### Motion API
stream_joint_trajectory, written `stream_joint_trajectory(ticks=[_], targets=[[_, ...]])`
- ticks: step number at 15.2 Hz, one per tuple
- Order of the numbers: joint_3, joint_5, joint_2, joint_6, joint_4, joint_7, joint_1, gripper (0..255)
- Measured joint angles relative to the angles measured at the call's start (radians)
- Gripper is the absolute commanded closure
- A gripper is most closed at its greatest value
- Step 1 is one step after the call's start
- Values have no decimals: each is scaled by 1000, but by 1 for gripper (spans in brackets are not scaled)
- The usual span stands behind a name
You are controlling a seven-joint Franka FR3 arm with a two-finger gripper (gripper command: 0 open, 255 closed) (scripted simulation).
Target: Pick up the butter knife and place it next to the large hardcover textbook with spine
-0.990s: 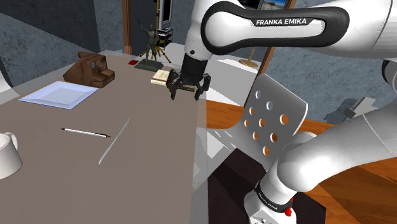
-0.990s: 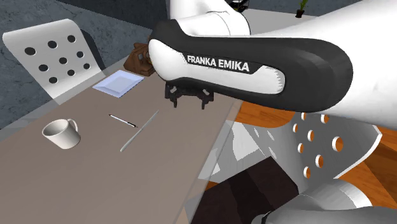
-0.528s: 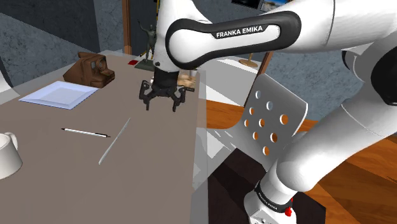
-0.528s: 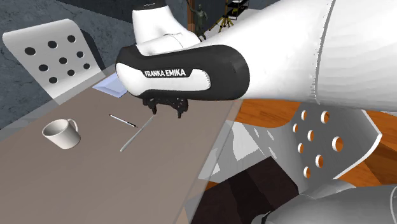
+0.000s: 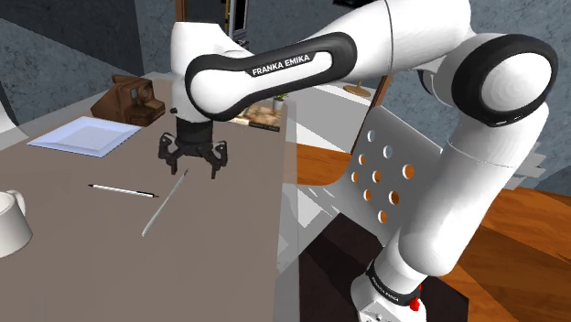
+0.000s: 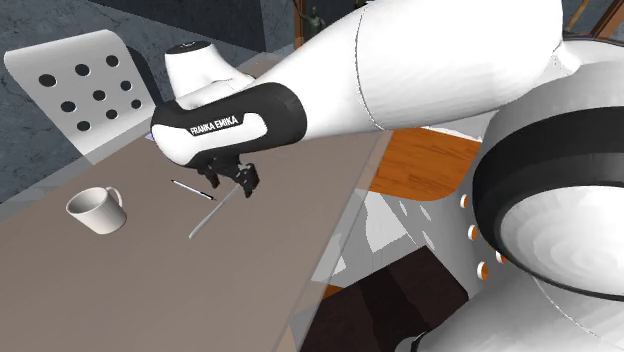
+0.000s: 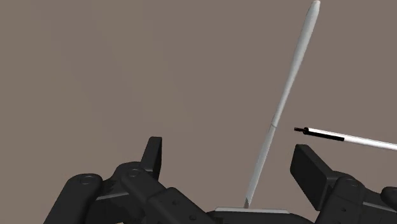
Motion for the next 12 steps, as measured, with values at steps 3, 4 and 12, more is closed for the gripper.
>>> stream_joint_trajectory(ticks=[3, 4, 12], targets=[[1, -58, 133, 1, 104, 112, 34, 0], [-1, -74, 173, 4, 131, 148, 49, 0], [-27, -139, 341, 34, 243, 254, 106, 0]])
